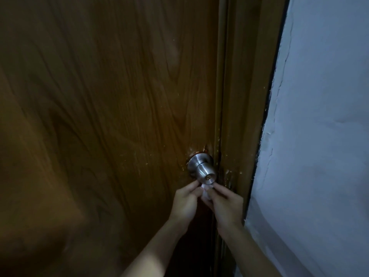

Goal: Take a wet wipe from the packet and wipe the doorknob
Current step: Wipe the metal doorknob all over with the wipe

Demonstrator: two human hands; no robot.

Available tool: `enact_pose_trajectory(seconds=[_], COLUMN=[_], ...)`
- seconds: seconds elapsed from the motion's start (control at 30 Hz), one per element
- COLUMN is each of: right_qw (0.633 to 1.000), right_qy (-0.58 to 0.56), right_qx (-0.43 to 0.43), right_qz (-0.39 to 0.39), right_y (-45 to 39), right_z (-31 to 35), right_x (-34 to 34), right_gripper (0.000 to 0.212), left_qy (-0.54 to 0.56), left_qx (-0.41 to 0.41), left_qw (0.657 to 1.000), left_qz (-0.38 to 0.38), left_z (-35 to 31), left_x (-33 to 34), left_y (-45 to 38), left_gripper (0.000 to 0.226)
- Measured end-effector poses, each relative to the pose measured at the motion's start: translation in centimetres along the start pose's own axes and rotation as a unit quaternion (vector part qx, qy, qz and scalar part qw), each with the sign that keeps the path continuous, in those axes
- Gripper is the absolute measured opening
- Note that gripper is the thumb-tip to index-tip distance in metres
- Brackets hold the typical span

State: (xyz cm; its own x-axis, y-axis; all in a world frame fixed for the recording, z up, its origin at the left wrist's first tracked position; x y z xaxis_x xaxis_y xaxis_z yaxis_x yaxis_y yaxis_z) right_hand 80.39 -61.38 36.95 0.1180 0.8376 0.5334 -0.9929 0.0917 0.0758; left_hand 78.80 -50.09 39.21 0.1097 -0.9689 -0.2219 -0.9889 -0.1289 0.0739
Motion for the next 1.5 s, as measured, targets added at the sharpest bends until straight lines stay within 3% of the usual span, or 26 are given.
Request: enact_pose_trajectory(seconds=[0.1, 0.17, 0.3, 0.37, 0.5, 0.53, 0.67, 0.77, 0.83, 0.9, 0.97, 1.1, 1.13, 1.23, 1.37, 1.5], right_qw=[0.982, 0.944, 0.841, 0.806, 0.852, 0.849, 0.785, 0.747, 0.756, 0.795, 0.809, 0.734, 0.734, 0.794, 0.837, 0.917], right_qy=[0.067, 0.133, 0.297, 0.357, 0.356, 0.363, 0.382, 0.417, 0.441, 0.433, 0.436, 0.464, 0.462, 0.42, 0.401, 0.326], right_qx=[-0.151, -0.284, -0.452, -0.471, -0.383, -0.384, -0.481, -0.496, -0.459, -0.394, -0.357, -0.438, -0.437, -0.39, -0.334, -0.166], right_qz=[-0.091, -0.106, 0.018, 0.043, -0.007, -0.001, 0.079, 0.147, 0.152, 0.157, 0.167, 0.231, 0.239, 0.205, 0.168, 0.161], right_y=[0.7, 2.0, 3.7, 3.8, 1.5, 1.3, 3.0, 3.6, 2.4, 0.4, -0.5, 1.7, 1.7, 0.6, 0.0, -1.5], right_z=[2.6, 5.5, 7.2, 6.1, 5.2, 5.1, 5.4, 5.0, 5.3, 5.8, 5.9, 5.9, 5.8, 6.3, 6.7, 5.3], right_x=[-1.5, -0.7, 4.2, 4.6, 2.4, 2.4, 3.8, 5.3, 6.3, 6.4, 6.0, 7.5, 7.8, 7.2, 6.1, 4.3], right_gripper=[0.018, 0.023, 0.036, 0.04, 0.04, 0.039, 0.033, 0.035, 0.036, 0.041, 0.043, 0.039, 0.039, 0.048, 0.049, 0.038], left_qy=[-0.057, -0.125, -0.215, -0.239, -0.26, -0.261, -0.263, -0.272, -0.269, -0.265, -0.262, -0.264, -0.267, -0.273, -0.253, -0.24], left_qx=[0.017, 0.078, 0.161, 0.178, 0.187, 0.188, 0.189, 0.199, 0.203, 0.204, 0.206, 0.216, 0.216, 0.204, 0.172, 0.145], left_qw=[0.993, 0.975, 0.949, 0.941, 0.934, 0.933, 0.935, 0.931, 0.93, 0.932, 0.933, 0.931, 0.93, 0.927, 0.933, 0.934], left_qz=[-0.097, -0.167, -0.168, -0.161, -0.158, -0.158, -0.146, -0.141, -0.144, -0.144, -0.138, -0.131, -0.133, -0.158, -0.19, -0.221], left_z=[-0.8, -2.2, -4.3, -4.6, -4.9, -4.9, -4.9, -5.0, -5.2, -5.2, -5.2, -5.2, -5.2, -5.1, -4.2, -3.3], left_x=[-1.9, -3.2, -3.0, -2.9, -3.2, -3.3, -3.4, -3.1, -3.2, -3.3, -3.2, -3.2, -3.2, -3.4, -4.0, -4.8], left_y=[-0.2, -0.1, -0.1, -0.3, -0.3, -0.3, -0.4, -0.4, -0.5, -0.5, -0.4, -0.4, -0.4, -0.2, 0.1, 0.6], left_gripper=[0.017, 0.025, 0.038, 0.041, 0.045, 0.045, 0.042, 0.039, 0.039, 0.041, 0.041, 0.035, 0.035, 0.039, 0.041, 0.043])
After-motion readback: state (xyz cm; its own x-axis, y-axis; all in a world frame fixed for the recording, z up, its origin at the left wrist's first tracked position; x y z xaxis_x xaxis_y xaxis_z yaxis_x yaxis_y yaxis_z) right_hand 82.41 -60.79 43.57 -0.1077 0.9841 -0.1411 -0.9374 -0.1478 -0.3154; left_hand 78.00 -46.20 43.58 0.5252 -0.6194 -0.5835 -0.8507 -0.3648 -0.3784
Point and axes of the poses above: each hand's wrist, its own y-axis away from the middle knuckle, its own x-axis out of the palm, z = x × y, the point moved 9 cm from there along -y, towards the middle knuckle, and after that the axes turned 13 degrees about -y, right-handed, at the moved point
